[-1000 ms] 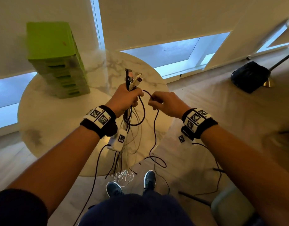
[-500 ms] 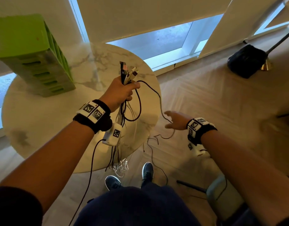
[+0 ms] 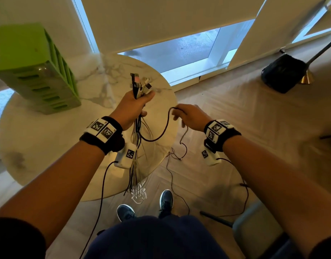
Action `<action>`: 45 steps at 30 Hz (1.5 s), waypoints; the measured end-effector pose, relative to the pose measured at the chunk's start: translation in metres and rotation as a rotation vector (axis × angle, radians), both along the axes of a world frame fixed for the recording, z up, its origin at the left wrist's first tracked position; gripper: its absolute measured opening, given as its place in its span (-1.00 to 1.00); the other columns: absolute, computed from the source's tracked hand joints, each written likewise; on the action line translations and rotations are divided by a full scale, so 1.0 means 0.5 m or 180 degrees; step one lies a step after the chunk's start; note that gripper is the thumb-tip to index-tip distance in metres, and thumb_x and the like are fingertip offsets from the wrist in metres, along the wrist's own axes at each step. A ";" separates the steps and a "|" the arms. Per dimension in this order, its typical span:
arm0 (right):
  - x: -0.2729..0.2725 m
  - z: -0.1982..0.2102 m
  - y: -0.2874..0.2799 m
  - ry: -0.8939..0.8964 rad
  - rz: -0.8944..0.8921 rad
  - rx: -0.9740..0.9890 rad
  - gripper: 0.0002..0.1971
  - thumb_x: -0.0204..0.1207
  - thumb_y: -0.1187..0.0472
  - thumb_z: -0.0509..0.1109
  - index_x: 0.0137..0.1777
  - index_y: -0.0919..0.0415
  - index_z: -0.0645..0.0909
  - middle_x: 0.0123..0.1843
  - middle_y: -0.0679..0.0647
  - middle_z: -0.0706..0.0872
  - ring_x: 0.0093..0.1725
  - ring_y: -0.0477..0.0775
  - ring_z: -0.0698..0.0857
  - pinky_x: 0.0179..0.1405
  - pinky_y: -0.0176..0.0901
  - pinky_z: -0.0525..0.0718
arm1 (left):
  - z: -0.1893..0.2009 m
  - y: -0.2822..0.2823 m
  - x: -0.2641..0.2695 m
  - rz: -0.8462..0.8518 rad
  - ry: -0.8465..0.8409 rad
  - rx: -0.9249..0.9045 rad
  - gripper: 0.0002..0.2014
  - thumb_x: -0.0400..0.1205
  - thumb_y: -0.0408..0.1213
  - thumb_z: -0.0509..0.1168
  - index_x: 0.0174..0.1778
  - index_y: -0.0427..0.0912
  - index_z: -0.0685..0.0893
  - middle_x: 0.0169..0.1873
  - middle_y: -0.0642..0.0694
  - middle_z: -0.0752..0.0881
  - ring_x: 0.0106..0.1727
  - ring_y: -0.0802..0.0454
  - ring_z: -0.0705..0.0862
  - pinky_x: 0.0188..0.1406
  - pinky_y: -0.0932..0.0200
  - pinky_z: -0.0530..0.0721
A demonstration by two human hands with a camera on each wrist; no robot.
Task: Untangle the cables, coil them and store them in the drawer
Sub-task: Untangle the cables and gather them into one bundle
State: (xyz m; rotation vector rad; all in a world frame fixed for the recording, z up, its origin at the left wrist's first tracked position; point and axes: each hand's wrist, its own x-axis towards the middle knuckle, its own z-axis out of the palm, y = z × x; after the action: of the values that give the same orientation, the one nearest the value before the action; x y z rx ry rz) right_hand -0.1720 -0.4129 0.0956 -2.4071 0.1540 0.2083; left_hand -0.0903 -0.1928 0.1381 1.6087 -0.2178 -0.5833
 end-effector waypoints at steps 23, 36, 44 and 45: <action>0.027 0.012 0.145 0.0198 0.0941 0.0407 -0.63 0.74 -0.13 0.25 0.08 0.18 0.67 -0.13 0.01 0.81 -0.12 -0.04 0.77 0.03 -0.18 0.69 | 0.012 -0.018 0.022 0.0314 -0.0278 -0.0095 -0.70 0.71 0.09 0.38 -0.04 -0.06 0.53 -0.28 -0.13 0.14 -0.31 -0.05 0.15 -0.33 0.02 0.27; 0.056 -0.014 0.016 0.2213 0.0873 -0.1653 -0.64 0.76 0.02 0.25 0.04 0.26 0.79 -0.09 0.04 0.84 -0.27 -0.02 0.71 0.01 -0.10 0.69 | 0.017 0.062 0.067 0.1032 0.0032 -0.0554 -0.72 0.77 -0.05 0.33 -0.23 0.04 0.49 -0.41 0.03 0.24 -0.48 0.12 0.22 -0.53 0.22 0.27; 0.097 0.060 0.096 0.1762 0.0873 -0.0701 0.32 0.21 -0.15 0.75 0.80 0.07 -0.07 0.80 0.05 0.12 0.75 0.14 0.18 0.68 0.04 0.22 | 0.035 0.055 0.066 0.0640 -0.0007 -0.0659 -0.68 0.80 -0.02 0.27 -0.23 -0.04 0.45 -0.39 -0.06 0.37 -0.47 0.10 0.24 -0.46 0.16 0.22; 0.103 0.078 0.125 0.1431 0.1012 -0.0227 0.31 0.23 -0.14 0.75 0.80 0.03 -0.09 0.80 -0.01 0.10 0.75 0.04 0.15 0.66 -0.07 0.16 | 0.039 0.050 0.062 0.0512 -0.0047 -0.0635 -0.68 0.80 0.00 0.27 -0.22 -0.04 0.45 -0.39 -0.06 0.37 -0.45 0.09 0.25 -0.44 0.15 0.23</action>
State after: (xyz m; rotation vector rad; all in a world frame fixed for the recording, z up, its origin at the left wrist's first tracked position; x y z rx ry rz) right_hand -0.1203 -0.3504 0.1345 -2.4091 -0.0208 0.9037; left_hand -0.0591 -0.1677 0.1577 1.4224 -0.1508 -0.4125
